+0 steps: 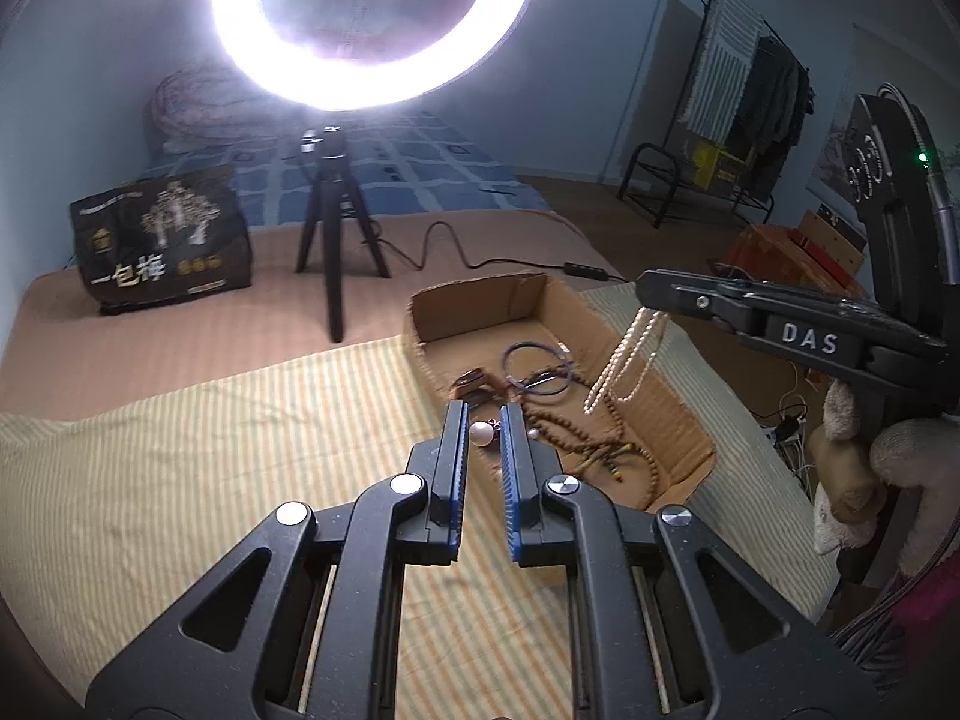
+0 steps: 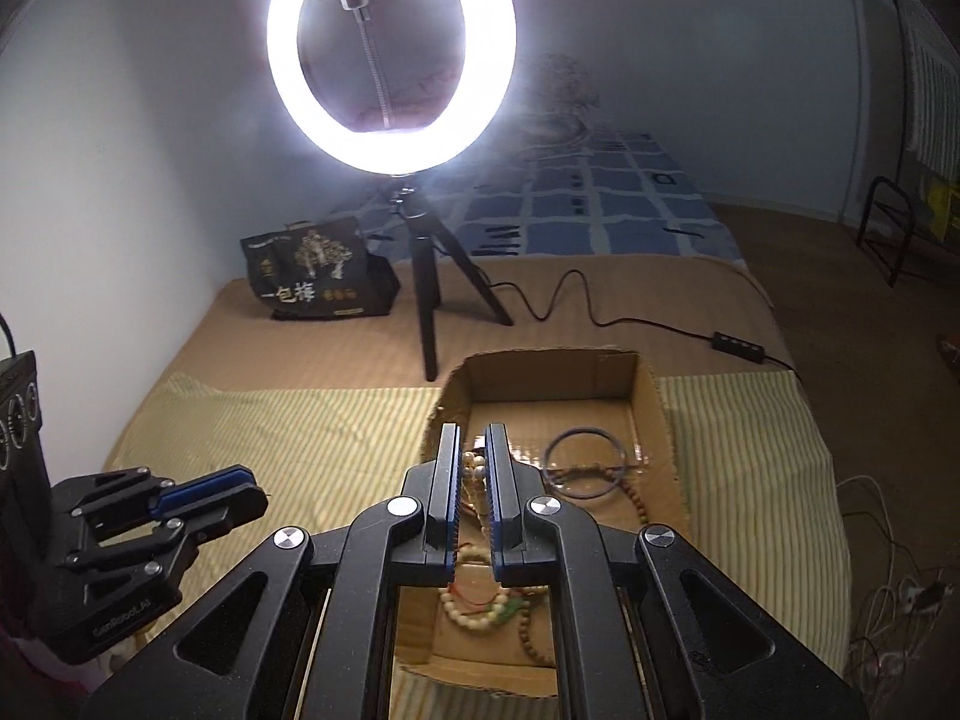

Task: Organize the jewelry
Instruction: 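Carry the earring with the left tool to the box while the right tool carries the necklace there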

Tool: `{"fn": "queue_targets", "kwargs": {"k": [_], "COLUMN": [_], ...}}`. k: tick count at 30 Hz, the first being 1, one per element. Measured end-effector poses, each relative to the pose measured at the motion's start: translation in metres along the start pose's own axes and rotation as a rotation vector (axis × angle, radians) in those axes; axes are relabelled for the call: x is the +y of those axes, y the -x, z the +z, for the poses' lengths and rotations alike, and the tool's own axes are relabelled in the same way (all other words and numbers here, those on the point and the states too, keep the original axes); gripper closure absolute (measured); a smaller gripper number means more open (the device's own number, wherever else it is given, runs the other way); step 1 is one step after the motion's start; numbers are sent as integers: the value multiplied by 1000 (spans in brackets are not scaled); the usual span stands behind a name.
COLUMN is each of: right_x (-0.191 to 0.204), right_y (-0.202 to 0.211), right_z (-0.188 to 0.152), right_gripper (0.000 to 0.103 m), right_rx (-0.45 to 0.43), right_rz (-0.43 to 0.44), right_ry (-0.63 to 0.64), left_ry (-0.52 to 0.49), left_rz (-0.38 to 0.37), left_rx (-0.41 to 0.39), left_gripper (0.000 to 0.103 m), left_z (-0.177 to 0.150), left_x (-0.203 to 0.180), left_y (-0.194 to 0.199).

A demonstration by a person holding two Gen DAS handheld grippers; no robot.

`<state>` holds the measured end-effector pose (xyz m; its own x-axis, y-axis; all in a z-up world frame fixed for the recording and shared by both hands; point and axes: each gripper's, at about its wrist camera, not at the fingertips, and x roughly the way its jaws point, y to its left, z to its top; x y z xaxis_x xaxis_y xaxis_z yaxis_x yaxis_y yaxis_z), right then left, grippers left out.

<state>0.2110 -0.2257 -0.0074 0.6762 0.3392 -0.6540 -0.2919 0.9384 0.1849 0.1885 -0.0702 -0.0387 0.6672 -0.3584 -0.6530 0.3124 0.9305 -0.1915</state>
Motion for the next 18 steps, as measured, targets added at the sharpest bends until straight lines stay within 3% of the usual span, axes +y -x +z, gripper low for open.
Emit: {"fn": "queue_targets", "kwargs": {"k": [10,18], "right_x": [-29,-49], "right_y": [-12,-31], "right_z": [8,10], "right_gripper": [97,97], "right_rx": [12,48], "right_rz": [-39,-61], "right_ry": [-26,-63], "left_ry": [12,-3], "left_rz": [-31,-15], "left_rx": [13,51], "left_gripper": [94,94], "left_z": [16,13], "left_x": [-20,-27], "left_y": [-34,-60]}}
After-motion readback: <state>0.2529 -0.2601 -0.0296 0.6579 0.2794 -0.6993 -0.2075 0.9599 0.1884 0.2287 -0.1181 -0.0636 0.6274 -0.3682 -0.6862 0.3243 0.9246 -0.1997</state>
